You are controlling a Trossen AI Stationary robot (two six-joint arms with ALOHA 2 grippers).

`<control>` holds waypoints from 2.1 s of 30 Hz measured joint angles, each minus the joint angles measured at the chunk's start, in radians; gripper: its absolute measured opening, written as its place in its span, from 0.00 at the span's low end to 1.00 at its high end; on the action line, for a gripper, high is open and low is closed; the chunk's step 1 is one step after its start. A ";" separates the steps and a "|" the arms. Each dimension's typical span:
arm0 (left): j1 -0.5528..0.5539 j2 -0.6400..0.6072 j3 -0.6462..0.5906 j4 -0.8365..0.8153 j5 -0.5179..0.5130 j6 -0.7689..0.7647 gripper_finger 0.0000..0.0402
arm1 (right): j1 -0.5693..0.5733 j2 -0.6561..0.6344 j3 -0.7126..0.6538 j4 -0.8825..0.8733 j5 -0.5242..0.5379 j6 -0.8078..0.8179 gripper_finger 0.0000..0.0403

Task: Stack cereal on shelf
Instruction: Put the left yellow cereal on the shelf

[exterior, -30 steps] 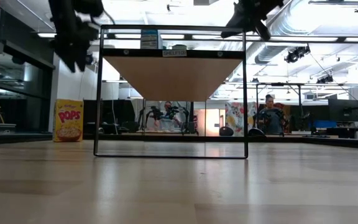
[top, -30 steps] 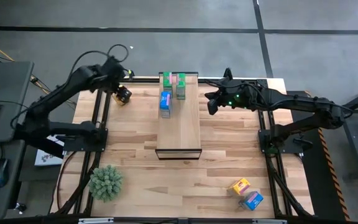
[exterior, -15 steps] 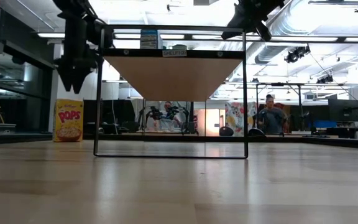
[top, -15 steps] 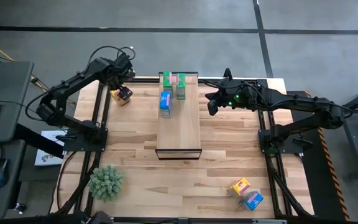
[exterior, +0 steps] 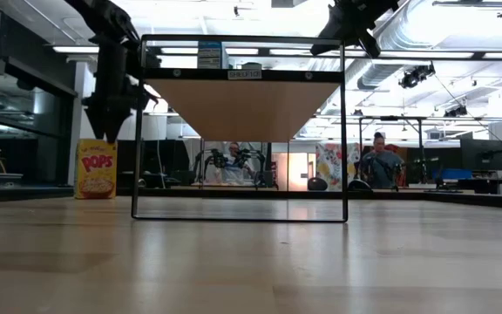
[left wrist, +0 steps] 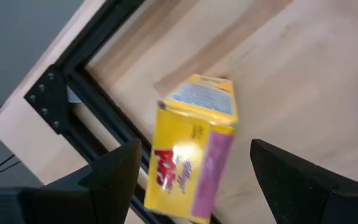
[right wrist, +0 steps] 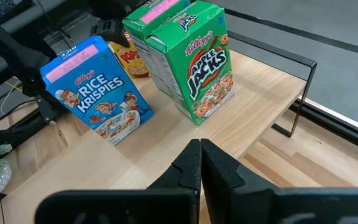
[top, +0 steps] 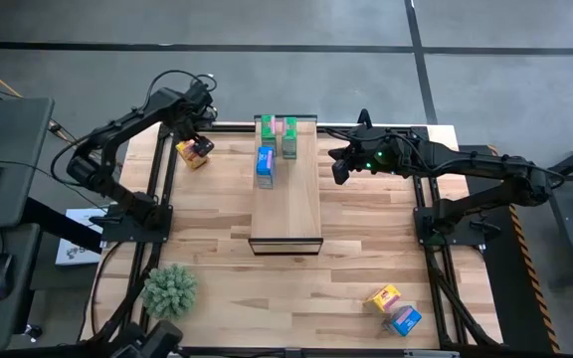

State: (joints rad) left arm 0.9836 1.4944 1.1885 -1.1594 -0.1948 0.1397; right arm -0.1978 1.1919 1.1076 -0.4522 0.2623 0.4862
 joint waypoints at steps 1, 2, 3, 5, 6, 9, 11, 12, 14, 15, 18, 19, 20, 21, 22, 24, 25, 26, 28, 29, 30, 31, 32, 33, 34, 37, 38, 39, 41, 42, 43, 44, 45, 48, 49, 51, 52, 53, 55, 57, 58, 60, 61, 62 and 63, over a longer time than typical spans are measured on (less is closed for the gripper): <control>0.000 0.007 0.000 0.006 -0.009 -0.004 0.73 | 0.000 0.000 0.000 0.000 0.000 0.004 0.00; 0.000 0.014 0.000 0.009 -0.020 -0.006 0.73 | 0.000 0.000 0.000 0.000 0.000 0.006 0.00; 0.000 0.022 0.000 0.008 -0.024 -0.006 0.73 | 0.000 0.000 0.000 0.000 0.000 0.006 0.00; 0.000 0.038 0.000 0.005 -0.024 -0.006 0.73 | 0.000 0.000 0.000 0.000 0.000 0.006 0.00; 0.000 0.046 0.000 0.002 -0.023 -0.006 0.73 | 0.000 0.000 0.000 0.000 0.000 0.006 0.00; 0.000 0.071 0.000 -0.017 -0.016 -0.005 0.73 | 0.000 0.000 0.000 0.000 0.000 0.006 0.00; 0.000 0.086 0.000 -0.027 -0.008 -0.005 0.73 | 0.000 0.000 0.000 0.000 0.000 0.006 0.00; 0.000 0.094 0.000 -0.033 -0.004 -0.005 0.73 | 0.000 0.000 0.000 0.000 0.000 0.006 0.00; 0.000 0.110 0.000 -0.043 0.009 -0.006 0.73 | 0.000 0.000 0.000 0.000 0.000 0.006 0.00; 0.000 0.115 0.000 -0.047 0.009 -0.005 0.73 | 0.000 0.000 0.000 0.000 0.000 0.006 0.00; 0.000 0.136 0.000 -0.064 0.016 -0.007 0.73 | 0.000 0.000 0.000 0.000 0.014 0.007 0.00; 0.000 0.142 0.000 -0.067 0.019 -0.010 0.73 | 0.000 0.000 0.000 0.000 0.021 0.009 0.00; 0.000 0.147 0.000 -0.068 0.021 -0.017 0.72 | 0.000 0.000 0.000 0.000 0.025 0.010 0.00; 0.000 0.150 0.000 -0.067 0.021 -0.023 0.72 | 0.000 0.000 0.000 0.000 0.025 0.010 0.00; 0.000 0.152 0.000 -0.067 0.021 -0.027 0.71 | 0.000 0.000 0.000 0.000 0.025 0.010 0.00; 0.000 0.153 0.000 -0.067 0.021 -0.032 0.69 | 0.000 0.000 0.000 0.000 0.025 0.010 0.00; 0.000 0.153 0.000 -0.067 0.021 -0.033 0.68 | 0.000 0.000 0.000 0.000 0.025 0.010 0.00; 0.000 0.153 0.000 -0.067 0.020 -0.035 0.66 | 0.000 0.000 0.000 0.000 0.025 0.010 0.00; 0.000 0.153 0.000 -0.068 0.016 -0.045 0.62 | 0.000 0.000 0.000 0.000 0.025 0.010 0.00; 0.000 0.153 0.000 -0.068 0.012 -0.050 0.60 | 0.000 0.000 0.000 0.000 0.025 0.010 0.00; 0.000 0.153 0.000 -0.071 0.010 -0.050 0.58 | 0.000 0.000 0.000 0.000 0.025 0.010 0.00; 0.000 0.152 0.000 -0.074 0.009 -0.050 0.56 | 0.000 0.000 0.000 0.000 0.025 0.010 0.00; 0.000 0.152 0.000 -0.076 0.009 -0.050 0.53 | 0.000 0.000 0.000 0.000 0.025 0.010 0.00; 0.000 0.148 0.000 -0.078 0.009 -0.051 0.51 | 0.000 0.000 0.000 0.000 0.025 0.010 0.00; 0.000 0.143 0.000 -0.083 0.009 -0.055 0.49 | 0.000 0.000 0.000 0.000 0.025 0.010 0.00; 0.000 0.128 0.025 -0.136 0.008 -0.061 0.45 | 0.000 0.000 0.000 0.000 0.025 0.010 0.00; 0.000 0.121 0.043 -0.165 0.007 -0.062 0.44 | 0.000 0.000 0.000 0.001 0.024 0.010 0.00; 0.000 0.111 0.066 -0.196 0.006 -0.067 0.43 | 0.000 0.000 0.000 0.001 0.024 0.010 0.00; 0.000 0.092 0.125 -0.264 0.006 -0.081 0.42 | 0.000 0.000 0.000 0.001 0.025 0.010 0.00; -0.002 0.083 0.162 -0.300 0.008 -0.089 0.42 | 0.000 0.000 0.000 0.001 0.024 0.010 0.00; -0.004 0.072 0.201 -0.337 0.014 -0.098 0.41 | 0.000 0.000 0.000 0.001 0.024 0.010 0.00; -0.009 0.058 0.243 -0.372 0.024 -0.105 0.41 | 0.000 0.000 0.000 0.001 0.024 0.010 0.00; -0.015 0.041 0.288 -0.404 0.034 -0.113 0.41 | 0.000 0.000 0.000 0.001 0.024 0.010 0.00; -0.047 -0.026 0.400 -0.408 0.100 -0.140 0.39 | 0.000 0.000 0.000 0.000 0.024 0.010 0.00; -0.062 -0.051 0.433 -0.407 0.137 -0.153 0.39 | 0.000 0.000 0.000 0.001 0.024 0.010 0.00; -0.101 -0.099 0.498 -0.418 0.190 -0.182 0.37 | 0.000 0.000 0.000 0.001 0.024 0.010 0.00; -0.124 -0.121 0.527 -0.415 0.210 -0.201 0.36 | 0.000 0.000 0.000 0.001 0.023 0.010 0.00; -0.147 -0.141 0.554 -0.410 0.235 -0.217 0.35 | 0.000 0.000 0.000 0.001 0.024 0.010 0.00; -0.187 -0.179 0.614 -0.413 0.297 -0.258 0.33 | 0.000 0.000 0.000 0.001 0.023 0.010 0.00; -0.221 -0.219 0.683 -0.413 0.359 -0.297 0.31 | 0.000 0.000 0.000 0.001 0.023 0.010 0.00; -0.236 -0.237 0.719 -0.411 0.385 -0.310 0.30 | 0.000 0.000 0.000 0.001 0.023 0.010 0.00; -0.269 -0.266 0.789 -0.389 0.424 -0.330 0.30 | 0.000 0.000 0.000 0.001 0.023 0.010 0.00; -0.289 -0.276 0.821 -0.369 0.442 -0.343 0.30 | 0.000 0.000 0.000 0.001 0.023 0.010 0.00; -0.311 -0.280 0.846 -0.341 0.461 -0.355 0.30 | 0.000 0.000 0.000 0.001 0.023 0.010 0.00; -0.338 -0.286 0.870 -0.319 0.472 -0.367 0.30 | 0.000 0.000 0.000 0.001 0.023 0.010 0.00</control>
State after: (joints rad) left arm 0.6452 1.2087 2.0581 -1.4779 0.2771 -0.2273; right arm -0.1978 1.1923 1.1072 -0.4515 0.2855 0.4965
